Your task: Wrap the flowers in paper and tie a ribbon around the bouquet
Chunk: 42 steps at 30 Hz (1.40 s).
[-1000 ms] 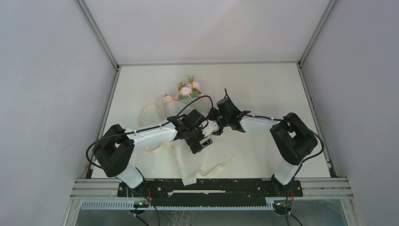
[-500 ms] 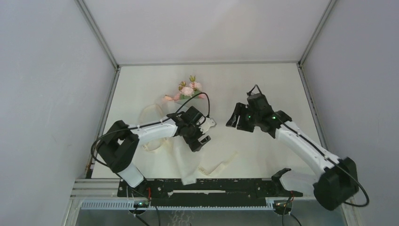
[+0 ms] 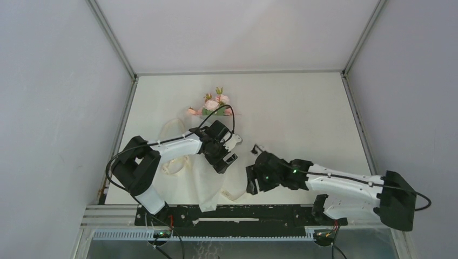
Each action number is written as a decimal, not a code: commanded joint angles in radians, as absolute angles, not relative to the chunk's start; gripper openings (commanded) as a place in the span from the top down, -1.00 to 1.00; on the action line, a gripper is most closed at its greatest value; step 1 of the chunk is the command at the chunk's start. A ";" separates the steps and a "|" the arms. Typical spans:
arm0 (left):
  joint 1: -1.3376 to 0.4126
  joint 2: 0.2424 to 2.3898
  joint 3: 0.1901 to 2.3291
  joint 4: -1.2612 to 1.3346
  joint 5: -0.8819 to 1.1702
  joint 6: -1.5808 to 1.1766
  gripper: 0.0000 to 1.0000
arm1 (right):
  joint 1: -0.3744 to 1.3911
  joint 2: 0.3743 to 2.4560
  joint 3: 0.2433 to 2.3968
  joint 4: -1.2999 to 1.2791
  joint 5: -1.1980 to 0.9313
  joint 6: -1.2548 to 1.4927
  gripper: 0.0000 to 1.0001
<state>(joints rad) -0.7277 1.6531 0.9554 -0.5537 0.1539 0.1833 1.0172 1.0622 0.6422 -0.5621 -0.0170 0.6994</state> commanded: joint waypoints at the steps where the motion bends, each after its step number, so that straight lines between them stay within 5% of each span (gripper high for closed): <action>1: -0.717 1.649 0.933 -0.612 0.177 0.159 -0.84 | 1.128 1.160 0.657 -0.403 0.051 0.561 -0.50; 19: -0.718 1.647 0.929 -0.614 0.181 0.158 -0.84 | 1.301 1.525 0.703 -0.301 0.135 0.401 -0.43; 21: -0.717 1.647 0.930 -0.615 0.179 0.158 -0.84 | 1.294 1.545 0.722 -0.325 0.158 0.421 -0.12; 24: -0.715 1.647 0.930 -0.615 0.176 0.159 -0.84 | 1.263 1.529 0.729 -0.359 0.228 0.462 0.89; 32: -0.715 1.631 0.925 -0.616 0.175 0.170 -0.84 | 0.982 1.382 0.726 -0.441 0.344 0.501 1.00; 42: -0.718 1.630 0.922 -0.623 0.192 0.181 -0.83 | 0.360 1.154 0.799 -0.468 0.332 0.392 1.00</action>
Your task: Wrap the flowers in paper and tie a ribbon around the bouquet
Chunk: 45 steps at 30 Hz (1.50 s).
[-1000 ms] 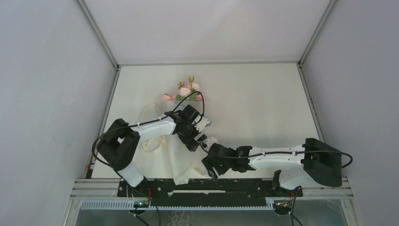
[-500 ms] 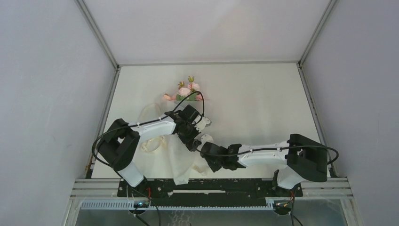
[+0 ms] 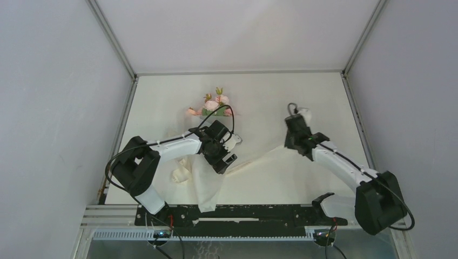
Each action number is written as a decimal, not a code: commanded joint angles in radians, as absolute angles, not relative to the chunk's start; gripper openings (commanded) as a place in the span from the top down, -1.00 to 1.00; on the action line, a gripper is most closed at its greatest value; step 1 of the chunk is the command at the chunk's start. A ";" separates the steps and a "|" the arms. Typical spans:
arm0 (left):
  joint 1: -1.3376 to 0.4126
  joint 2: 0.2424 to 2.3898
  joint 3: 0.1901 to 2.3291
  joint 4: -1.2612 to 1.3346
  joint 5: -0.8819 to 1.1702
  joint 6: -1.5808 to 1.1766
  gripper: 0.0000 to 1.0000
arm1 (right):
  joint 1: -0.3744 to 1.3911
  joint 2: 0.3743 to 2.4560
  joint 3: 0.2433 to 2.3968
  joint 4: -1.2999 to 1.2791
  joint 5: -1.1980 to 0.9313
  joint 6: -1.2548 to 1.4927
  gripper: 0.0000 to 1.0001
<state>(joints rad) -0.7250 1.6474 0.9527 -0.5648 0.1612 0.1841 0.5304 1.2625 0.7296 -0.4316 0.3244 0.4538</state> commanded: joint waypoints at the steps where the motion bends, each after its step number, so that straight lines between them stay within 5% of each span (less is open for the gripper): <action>1: -0.719 1.634 0.924 -0.623 0.198 0.181 -0.83 | 0.256 1.129 0.811 -0.462 0.291 0.385 1.00; 4: -0.738 1.641 0.932 -0.623 0.193 0.185 -0.82 | 0.113 1.079 0.848 -0.413 0.187 0.387 1.00; 12: -0.782 1.639 0.926 -0.623 0.216 0.201 -0.82 | 0.104 1.173 1.061 -0.414 0.094 0.345 1.00; 15: -0.781 1.641 0.928 -0.624 0.221 0.203 -0.82 | 0.147 1.221 1.067 -0.427 -0.169 0.333 0.62; 19: -0.783 1.644 0.928 -0.624 0.234 0.204 -0.82 | 0.320 1.268 1.067 -0.469 -0.224 0.316 -0.07; 25: -0.783 1.639 0.925 -0.624 0.236 0.206 -0.82 | 0.408 1.374 0.992 -0.238 -0.459 0.470 -0.32; 27: -0.783 1.638 0.925 -0.624 0.233 0.206 -0.82 | 0.412 1.477 1.005 -0.163 -0.530 0.521 -0.67; 29: -0.783 1.638 0.923 -0.624 0.231 0.206 -0.82 | 0.418 1.573 1.019 -0.102 -0.555 0.565 -0.80; 45: -0.783 1.629 0.920 -0.623 0.231 0.207 -0.82 | 0.520 1.997 1.038 0.379 -0.657 0.879 -0.83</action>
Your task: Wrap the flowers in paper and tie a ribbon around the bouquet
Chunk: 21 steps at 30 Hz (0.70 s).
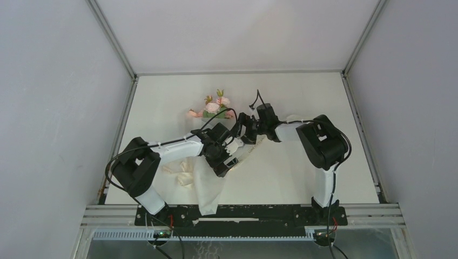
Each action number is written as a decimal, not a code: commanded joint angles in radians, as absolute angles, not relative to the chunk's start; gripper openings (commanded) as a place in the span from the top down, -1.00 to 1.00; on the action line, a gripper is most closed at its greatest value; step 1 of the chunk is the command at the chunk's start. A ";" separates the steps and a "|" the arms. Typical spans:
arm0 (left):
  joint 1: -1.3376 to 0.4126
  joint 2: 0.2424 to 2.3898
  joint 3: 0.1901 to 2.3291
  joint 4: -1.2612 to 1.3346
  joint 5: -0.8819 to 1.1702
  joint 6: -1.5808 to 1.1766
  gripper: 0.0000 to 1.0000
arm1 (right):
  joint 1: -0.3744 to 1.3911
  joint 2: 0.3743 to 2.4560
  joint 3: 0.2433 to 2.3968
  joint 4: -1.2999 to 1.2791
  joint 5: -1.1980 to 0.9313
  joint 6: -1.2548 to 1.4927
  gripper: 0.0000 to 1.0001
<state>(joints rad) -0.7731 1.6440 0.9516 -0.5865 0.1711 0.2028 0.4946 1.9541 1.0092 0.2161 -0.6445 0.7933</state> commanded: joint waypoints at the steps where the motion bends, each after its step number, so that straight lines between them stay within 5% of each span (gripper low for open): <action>1: -0.783 1.629 0.920 -0.623 0.232 0.207 -0.82 | 0.524 2.006 1.037 0.398 -0.650 0.892 -0.83; 6: -0.783 1.629 0.919 -0.623 0.235 0.210 -0.82 | 0.544 2.064 1.039 0.502 -0.622 0.964 -0.76; 8: -0.782 1.628 0.920 -0.623 0.237 0.210 -0.82 | 0.553 2.085 1.039 0.552 -0.625 0.997 -0.54; 14: -0.782 1.584 0.930 -0.633 0.237 0.233 -0.86 | 0.554 2.110 1.038 0.568 -0.647 1.001 1.00; 21: -0.701 1.358 1.102 -0.897 0.376 0.388 -1.00 | 0.525 2.066 1.034 0.439 -0.615 0.899 1.00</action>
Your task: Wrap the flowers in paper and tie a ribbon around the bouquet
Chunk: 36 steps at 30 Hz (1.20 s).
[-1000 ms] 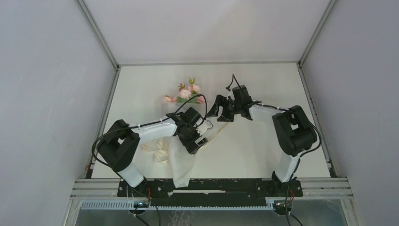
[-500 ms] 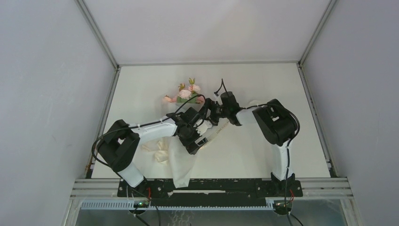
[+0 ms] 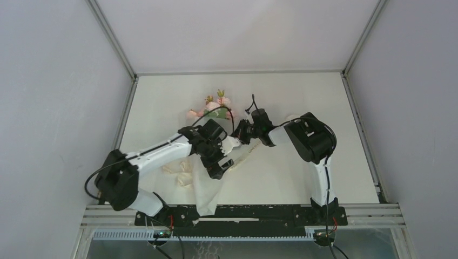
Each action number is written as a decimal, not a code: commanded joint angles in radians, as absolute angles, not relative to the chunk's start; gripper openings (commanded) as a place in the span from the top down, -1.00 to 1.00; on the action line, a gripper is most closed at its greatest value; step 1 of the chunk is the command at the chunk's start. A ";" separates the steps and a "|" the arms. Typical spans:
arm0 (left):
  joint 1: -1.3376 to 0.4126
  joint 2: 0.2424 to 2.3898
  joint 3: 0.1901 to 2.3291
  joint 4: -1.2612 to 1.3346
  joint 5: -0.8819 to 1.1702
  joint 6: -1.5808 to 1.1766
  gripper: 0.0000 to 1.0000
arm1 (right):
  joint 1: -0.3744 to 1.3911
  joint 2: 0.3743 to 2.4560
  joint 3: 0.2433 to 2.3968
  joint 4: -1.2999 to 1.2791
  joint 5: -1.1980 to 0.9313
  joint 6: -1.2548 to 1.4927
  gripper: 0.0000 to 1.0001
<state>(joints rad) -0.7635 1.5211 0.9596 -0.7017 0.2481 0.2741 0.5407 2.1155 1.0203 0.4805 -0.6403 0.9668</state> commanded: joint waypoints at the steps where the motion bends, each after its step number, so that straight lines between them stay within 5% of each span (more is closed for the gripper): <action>1: -0.657 1.322 1.132 -0.939 0.402 0.403 -0.99 | 0.520 2.063 1.034 0.429 -0.613 0.890 1.00; 5: -0.434 1.255 1.189 -1.075 0.445 0.466 -1.00 | 0.507 2.051 1.035 0.408 -0.615 0.854 1.00; 11: -0.186 1.254 0.993 -0.945 0.096 0.481 -0.90 | 0.497 2.041 1.035 0.397 -0.645 0.830 1.00; 18: -0.184 1.273 0.867 -0.883 0.188 0.544 -0.71 | 0.480 2.018 1.025 0.346 -0.660 0.785 1.00; 24: -0.238 1.310 0.861 -0.843 0.133 0.512 -0.36 | 0.474 1.985 1.014 0.296 -0.651 0.737 1.00; 33: -0.276 1.497 0.879 -0.802 0.093 0.481 -0.36 | 0.467 1.953 0.997 0.262 -0.643 0.705 1.00; 36: -0.278 1.515 0.876 -0.800 0.116 0.483 -0.07 | 0.463 1.947 0.985 0.262 -0.642 0.701 1.00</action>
<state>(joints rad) -0.2684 1.5055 0.8604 -0.8276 0.1078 0.4938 0.4725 2.0098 1.0004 0.2672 -0.6510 0.7383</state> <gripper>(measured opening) 0.622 0.006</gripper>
